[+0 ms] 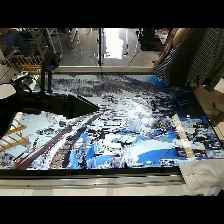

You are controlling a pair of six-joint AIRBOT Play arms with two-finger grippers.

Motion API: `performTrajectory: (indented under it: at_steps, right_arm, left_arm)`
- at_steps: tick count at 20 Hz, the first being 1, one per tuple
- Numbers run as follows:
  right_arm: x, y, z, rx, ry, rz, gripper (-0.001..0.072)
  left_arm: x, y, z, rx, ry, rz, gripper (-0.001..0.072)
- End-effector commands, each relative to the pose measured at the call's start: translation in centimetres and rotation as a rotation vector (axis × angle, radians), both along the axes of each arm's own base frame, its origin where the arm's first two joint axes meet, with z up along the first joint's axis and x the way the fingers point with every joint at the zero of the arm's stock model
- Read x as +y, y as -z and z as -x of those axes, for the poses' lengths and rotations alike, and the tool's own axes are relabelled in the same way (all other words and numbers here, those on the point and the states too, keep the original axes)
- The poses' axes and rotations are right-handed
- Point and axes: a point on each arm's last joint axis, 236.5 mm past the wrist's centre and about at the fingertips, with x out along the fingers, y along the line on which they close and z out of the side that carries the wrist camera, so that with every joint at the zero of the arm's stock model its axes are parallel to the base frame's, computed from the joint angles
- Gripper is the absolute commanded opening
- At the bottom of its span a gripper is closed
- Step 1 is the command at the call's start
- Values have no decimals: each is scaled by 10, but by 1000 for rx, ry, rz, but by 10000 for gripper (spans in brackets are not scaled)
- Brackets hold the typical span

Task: Fold the clothes and pants, and hang the long-sleeved shirts on hangers.

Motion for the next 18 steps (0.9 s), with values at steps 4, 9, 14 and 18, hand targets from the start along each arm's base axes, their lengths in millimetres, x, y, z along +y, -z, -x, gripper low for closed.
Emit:
performTrajectory:
  at_steps: [4,9,14,18]
  right_arm:
    - [134,-97,-67,-307,-404,188,705]
    - [288,27,-239,-26,-1240,-236,673]
    - [445,234,-311,475,-1647,-679,269]
    - [454,254,-371,651,-1595,-212,42]
  left_arm:
    - [3,14,2,-51,9,-62,556]
    - [169,117,-101,-118,-661,-1051,550]
    - [341,-7,-123,-234,-1576,-1161,548]
    - [332,-47,-131,-348,-1647,-991,548]
